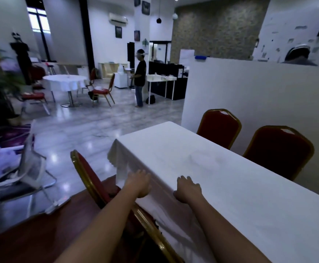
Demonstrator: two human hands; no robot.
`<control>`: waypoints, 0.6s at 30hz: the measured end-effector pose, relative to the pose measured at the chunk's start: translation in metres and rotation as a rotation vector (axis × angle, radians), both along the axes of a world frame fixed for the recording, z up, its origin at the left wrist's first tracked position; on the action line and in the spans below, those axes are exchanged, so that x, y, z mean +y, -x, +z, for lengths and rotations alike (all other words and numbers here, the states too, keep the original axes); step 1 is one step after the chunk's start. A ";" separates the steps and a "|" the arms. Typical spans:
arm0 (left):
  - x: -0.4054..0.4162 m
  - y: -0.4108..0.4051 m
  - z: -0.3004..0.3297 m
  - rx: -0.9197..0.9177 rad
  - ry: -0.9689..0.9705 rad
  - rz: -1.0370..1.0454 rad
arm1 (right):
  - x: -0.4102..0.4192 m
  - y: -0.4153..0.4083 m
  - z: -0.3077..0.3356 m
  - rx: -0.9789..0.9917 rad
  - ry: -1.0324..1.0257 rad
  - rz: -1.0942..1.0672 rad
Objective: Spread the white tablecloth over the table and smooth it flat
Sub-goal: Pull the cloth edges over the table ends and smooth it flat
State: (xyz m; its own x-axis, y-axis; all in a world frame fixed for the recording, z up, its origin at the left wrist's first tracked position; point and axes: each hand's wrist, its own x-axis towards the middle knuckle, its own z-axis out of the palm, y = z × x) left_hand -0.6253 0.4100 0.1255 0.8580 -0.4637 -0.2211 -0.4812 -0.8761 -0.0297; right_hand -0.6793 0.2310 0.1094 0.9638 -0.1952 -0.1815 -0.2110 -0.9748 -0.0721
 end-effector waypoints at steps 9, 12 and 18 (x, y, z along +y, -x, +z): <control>0.094 -0.077 -0.010 -0.053 0.073 0.080 | 0.101 -0.111 -0.003 -0.074 -0.036 0.136; 0.115 -0.116 -0.024 -0.013 0.069 0.079 | 0.115 -0.152 -0.018 -0.037 -0.023 0.125; 0.148 -0.228 -0.028 0.023 0.095 0.050 | 0.138 -0.258 -0.056 -0.003 -0.043 0.080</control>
State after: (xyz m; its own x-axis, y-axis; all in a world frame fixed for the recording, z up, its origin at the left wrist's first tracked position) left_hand -0.3972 0.5575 0.0975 0.8759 -0.4400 -0.1981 -0.4361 -0.8975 0.0654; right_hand -0.4217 0.3685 0.0531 0.9765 -0.1098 -0.1856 -0.1325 -0.9846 -0.1144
